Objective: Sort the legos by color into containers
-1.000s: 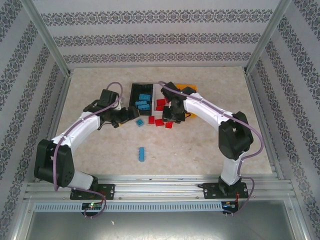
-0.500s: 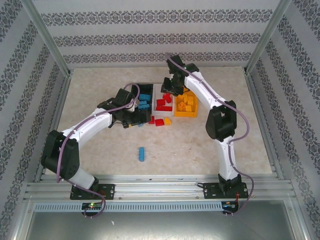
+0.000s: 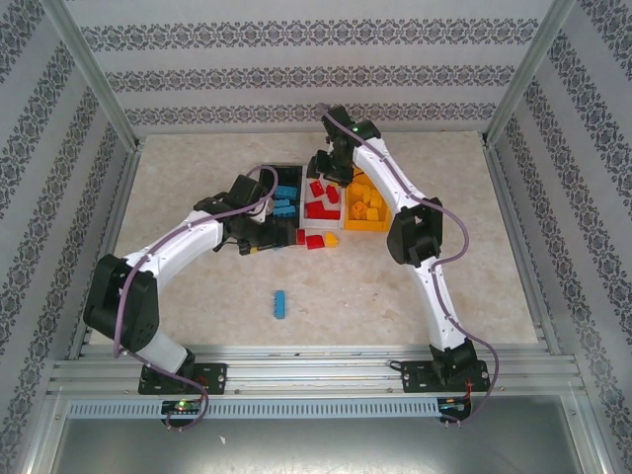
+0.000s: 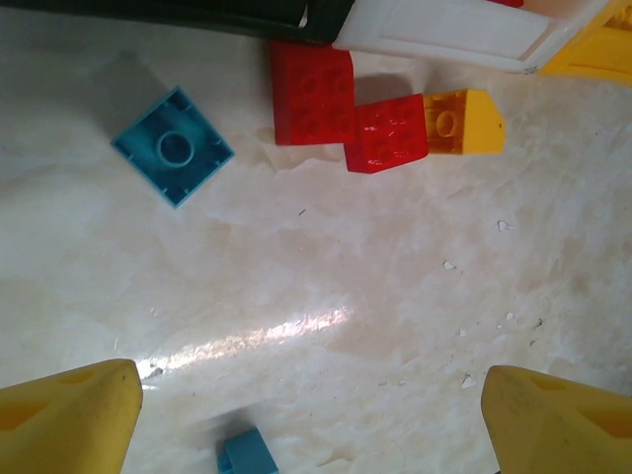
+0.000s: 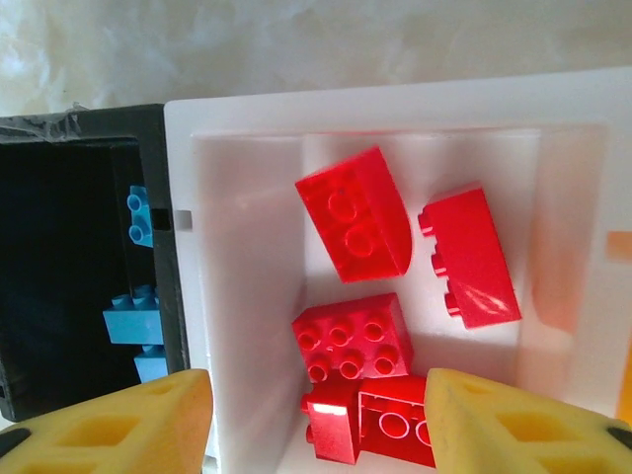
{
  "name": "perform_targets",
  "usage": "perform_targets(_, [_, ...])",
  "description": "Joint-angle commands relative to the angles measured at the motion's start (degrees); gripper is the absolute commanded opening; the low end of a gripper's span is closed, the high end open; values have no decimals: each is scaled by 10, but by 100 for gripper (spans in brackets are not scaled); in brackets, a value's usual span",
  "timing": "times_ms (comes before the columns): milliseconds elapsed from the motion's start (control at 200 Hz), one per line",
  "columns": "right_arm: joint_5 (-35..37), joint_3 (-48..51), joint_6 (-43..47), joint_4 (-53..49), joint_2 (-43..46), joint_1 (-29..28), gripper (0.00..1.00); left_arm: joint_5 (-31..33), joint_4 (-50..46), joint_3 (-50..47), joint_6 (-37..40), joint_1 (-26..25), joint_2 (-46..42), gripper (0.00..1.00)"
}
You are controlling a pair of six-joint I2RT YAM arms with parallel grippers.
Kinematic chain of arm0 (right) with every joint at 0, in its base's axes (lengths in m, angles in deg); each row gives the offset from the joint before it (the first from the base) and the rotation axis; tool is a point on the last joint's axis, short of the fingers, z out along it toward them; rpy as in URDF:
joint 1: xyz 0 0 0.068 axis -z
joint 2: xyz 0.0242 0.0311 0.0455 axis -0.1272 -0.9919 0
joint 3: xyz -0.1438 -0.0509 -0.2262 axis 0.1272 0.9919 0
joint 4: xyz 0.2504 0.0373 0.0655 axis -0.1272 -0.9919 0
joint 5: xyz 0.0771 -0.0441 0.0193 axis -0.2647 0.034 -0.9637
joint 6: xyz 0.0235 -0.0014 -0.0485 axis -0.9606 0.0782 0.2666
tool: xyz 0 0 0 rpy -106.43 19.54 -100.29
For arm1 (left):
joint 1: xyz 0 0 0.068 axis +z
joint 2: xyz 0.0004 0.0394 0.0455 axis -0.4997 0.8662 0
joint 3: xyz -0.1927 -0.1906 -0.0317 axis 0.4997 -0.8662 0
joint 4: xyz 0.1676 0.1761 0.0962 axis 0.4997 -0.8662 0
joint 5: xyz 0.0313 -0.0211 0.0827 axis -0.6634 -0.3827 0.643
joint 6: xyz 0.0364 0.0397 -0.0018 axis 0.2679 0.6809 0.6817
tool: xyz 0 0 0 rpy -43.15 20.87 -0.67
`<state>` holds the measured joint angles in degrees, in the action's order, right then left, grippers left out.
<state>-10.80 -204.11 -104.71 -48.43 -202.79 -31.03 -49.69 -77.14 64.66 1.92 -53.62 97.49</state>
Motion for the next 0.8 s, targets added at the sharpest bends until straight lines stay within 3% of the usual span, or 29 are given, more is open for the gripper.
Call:
perform_targets(0, [18, 42, 11, -20, 75, 1, 61, -15, -10, 25, 30, -6, 30, 89])
perform_targets(280, [29, 421, -9, 88, 308, -30, 60, -30, 8, 81, 61, -27, 111, 83])
perform_targets(415, [17, 558, -32, 126, 374, -54, 56, -29, 9, 106, 66, -32, 142, 82])
perform_targets(590, [26, 585, -29, 119, 361, -96, 58, -29, 24, 97, 47, -19, 138, 82])
perform_targets(794, [25, 536, -12, 104, 310, -104, 63, -27, 29, 56, 36, 20, 92, 82])
